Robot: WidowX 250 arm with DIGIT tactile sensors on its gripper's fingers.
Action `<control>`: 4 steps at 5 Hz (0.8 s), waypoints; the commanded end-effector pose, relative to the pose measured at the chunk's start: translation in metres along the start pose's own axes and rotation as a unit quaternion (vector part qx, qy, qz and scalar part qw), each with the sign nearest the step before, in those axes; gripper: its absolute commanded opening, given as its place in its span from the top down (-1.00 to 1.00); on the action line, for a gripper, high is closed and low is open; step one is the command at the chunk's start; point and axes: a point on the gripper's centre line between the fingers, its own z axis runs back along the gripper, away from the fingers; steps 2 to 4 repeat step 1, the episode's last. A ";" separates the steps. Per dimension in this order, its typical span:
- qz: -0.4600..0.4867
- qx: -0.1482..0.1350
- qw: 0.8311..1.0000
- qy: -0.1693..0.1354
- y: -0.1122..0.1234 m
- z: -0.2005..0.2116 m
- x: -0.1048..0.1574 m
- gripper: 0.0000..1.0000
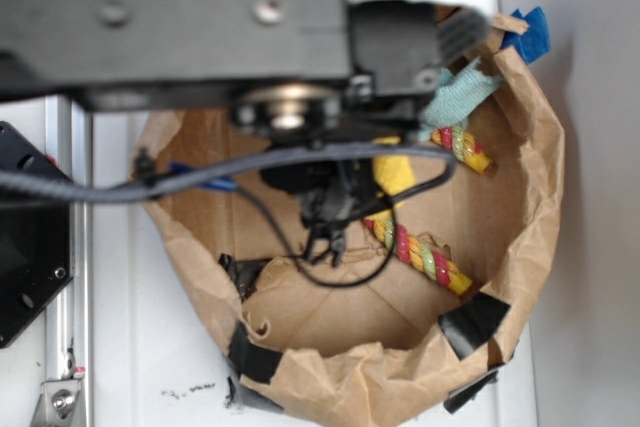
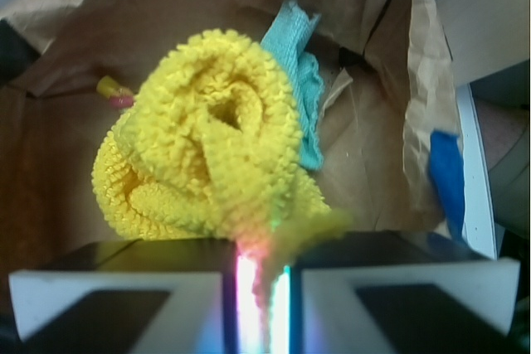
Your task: Grab the yellow cloth.
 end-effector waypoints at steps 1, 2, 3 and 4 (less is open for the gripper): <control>0.021 -0.002 0.999 -0.027 0.000 0.015 0.020 1.00; 0.021 -0.002 0.999 -0.027 0.000 0.015 0.020 1.00; 0.021 -0.002 0.999 -0.027 0.000 0.015 0.020 1.00; 0.021 -0.002 0.999 -0.027 0.000 0.015 0.020 1.00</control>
